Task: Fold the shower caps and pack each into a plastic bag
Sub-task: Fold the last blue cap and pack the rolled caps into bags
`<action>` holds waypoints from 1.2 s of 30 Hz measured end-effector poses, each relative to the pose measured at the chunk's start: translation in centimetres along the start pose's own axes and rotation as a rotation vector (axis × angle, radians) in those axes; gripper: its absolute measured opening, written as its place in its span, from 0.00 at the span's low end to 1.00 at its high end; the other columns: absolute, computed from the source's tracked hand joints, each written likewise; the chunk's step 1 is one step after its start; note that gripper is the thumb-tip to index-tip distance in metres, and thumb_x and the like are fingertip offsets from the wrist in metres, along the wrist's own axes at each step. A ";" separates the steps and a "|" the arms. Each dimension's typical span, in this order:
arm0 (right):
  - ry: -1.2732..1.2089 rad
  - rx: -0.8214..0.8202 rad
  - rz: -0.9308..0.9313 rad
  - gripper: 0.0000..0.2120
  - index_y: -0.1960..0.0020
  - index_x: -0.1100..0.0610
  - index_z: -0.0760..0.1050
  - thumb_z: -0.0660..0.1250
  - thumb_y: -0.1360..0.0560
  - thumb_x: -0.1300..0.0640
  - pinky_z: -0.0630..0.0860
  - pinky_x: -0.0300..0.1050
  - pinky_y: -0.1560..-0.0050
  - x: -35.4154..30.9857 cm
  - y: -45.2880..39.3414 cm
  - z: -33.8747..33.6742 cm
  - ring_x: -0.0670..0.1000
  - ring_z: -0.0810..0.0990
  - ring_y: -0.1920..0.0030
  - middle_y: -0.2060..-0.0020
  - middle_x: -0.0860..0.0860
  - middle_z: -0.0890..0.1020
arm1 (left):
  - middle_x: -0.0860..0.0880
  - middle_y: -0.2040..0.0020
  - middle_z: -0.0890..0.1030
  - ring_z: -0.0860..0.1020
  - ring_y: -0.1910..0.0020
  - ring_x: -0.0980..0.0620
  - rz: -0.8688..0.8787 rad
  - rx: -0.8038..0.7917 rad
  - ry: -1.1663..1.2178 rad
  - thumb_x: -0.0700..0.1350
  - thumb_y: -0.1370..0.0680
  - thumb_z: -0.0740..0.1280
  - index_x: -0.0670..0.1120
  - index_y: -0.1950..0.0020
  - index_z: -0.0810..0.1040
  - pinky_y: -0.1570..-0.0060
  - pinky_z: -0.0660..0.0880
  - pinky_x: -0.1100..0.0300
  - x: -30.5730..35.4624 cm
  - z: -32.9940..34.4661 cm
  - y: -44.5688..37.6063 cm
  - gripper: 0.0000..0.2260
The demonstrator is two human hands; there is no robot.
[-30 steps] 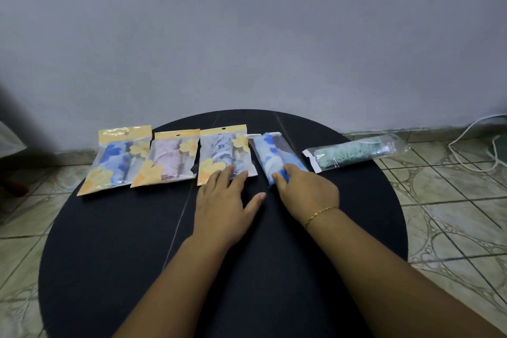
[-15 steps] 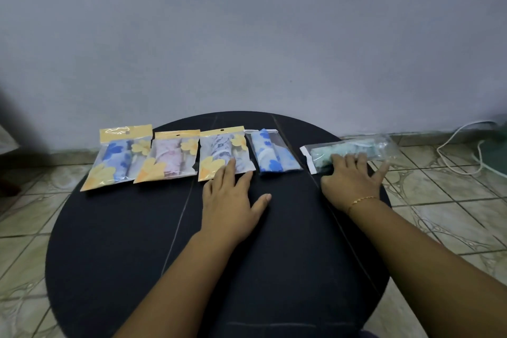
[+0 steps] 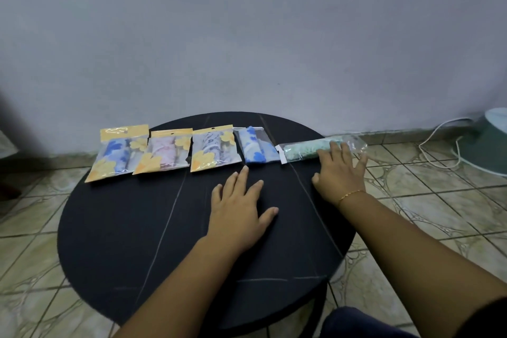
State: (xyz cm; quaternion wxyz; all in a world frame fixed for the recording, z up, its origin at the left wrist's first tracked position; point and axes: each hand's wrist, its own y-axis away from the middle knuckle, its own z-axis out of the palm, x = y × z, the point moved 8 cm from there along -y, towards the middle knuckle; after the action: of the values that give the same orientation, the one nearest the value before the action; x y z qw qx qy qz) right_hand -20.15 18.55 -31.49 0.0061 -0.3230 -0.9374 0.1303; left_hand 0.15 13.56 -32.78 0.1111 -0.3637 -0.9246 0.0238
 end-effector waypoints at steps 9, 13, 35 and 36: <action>-0.050 -0.134 -0.048 0.41 0.24 0.48 0.42 0.60 0.30 0.45 0.33 0.65 0.31 -0.3 -3.1 1.4 0.51 0.38 0.24 0.23 0.51 0.45 | 0.50 0.22 0.43 0.42 0.24 0.50 -0.034 0.011 0.046 0.64 0.23 0.55 0.55 0.24 0.54 0.28 0.43 0.48 1.2 0.2 -1.7 0.29; -0.025 -0.158 -0.072 0.38 0.24 0.51 0.48 0.58 0.30 0.42 0.34 0.66 0.30 -0.1 -3.4 1.8 0.53 0.46 0.24 0.25 0.50 0.55 | 0.50 0.22 0.43 0.42 0.24 0.51 -0.033 0.004 0.055 0.63 0.23 0.56 0.55 0.24 0.54 0.28 0.43 0.48 1.7 0.5 -2.1 0.30; -0.448 -0.560 -0.204 0.21 0.62 0.51 0.77 0.53 0.21 0.42 0.70 0.44 0.52 -2.5 5.4 -3.3 0.49 0.75 0.58 0.60 0.52 0.80 | 0.54 0.25 0.61 0.61 0.28 0.54 0.361 0.039 0.310 0.49 0.29 0.52 0.57 0.27 0.65 0.31 0.61 0.55 5.6 -0.9 0.8 0.28; -0.531 -0.552 -0.228 0.17 0.60 0.52 0.79 0.56 0.21 0.47 0.71 0.44 0.53 -2.8 6.0 -3.6 0.48 0.75 0.59 0.59 0.53 0.81 | 0.54 0.26 0.64 0.63 0.29 0.54 0.380 0.037 0.340 0.50 0.30 0.50 0.57 0.29 0.68 0.32 0.63 0.55 5.7 -1.0 1.1 0.29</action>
State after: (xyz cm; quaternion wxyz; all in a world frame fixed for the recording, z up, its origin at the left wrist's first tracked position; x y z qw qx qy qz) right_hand -13.99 22.31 -29.33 -0.3091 -0.1614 -0.9359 -0.0489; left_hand -2.95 18.23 -30.91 0.2650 -0.5277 -0.8070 -0.0001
